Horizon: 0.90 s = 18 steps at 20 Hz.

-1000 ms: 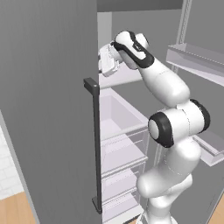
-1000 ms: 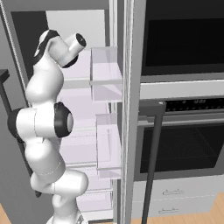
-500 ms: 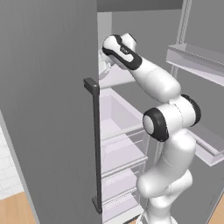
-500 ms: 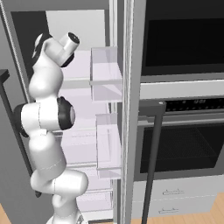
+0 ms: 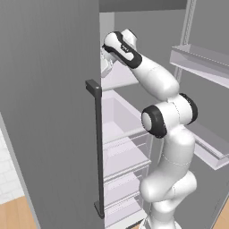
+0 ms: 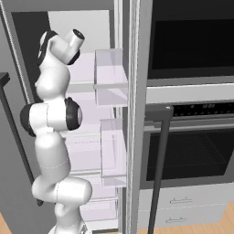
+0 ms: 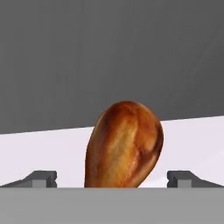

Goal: Place one bell pepper and one chicken drumstick in each tupperware on the nearby counter, to pack two identical lunches.

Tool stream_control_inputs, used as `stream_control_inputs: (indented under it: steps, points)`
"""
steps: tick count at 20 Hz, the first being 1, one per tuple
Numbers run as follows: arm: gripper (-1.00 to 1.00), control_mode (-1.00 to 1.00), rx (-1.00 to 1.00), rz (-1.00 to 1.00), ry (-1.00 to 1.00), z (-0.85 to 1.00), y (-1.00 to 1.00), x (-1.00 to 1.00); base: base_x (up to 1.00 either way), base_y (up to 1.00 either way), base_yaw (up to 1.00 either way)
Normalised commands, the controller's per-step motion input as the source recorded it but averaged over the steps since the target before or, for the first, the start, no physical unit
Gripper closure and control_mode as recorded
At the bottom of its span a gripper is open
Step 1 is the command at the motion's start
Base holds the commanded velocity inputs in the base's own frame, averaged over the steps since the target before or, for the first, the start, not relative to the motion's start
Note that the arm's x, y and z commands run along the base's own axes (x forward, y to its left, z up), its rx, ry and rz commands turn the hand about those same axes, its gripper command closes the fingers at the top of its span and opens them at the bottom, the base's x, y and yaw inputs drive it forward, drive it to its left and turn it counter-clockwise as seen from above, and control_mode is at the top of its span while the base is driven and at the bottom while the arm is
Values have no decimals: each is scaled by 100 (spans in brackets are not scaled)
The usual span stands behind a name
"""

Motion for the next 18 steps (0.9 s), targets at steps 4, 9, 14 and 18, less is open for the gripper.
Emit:
stream_control_inputs:
  steps: [4, 9, 14, 18]
  points:
    - [-100, -100, -8, 3, 0, -18, 3, 3, 0, 0, 0]
    - [-100, -100, -9, 2, 0, -20, 18, 8, 0, 0, 0]
    - [100, -100, -3, 0, 0, -11, 20, 12, 0, 0, 0]
    - [100, -100, 0, 0, 0, 0, 0, 0, 0, 0, 0]
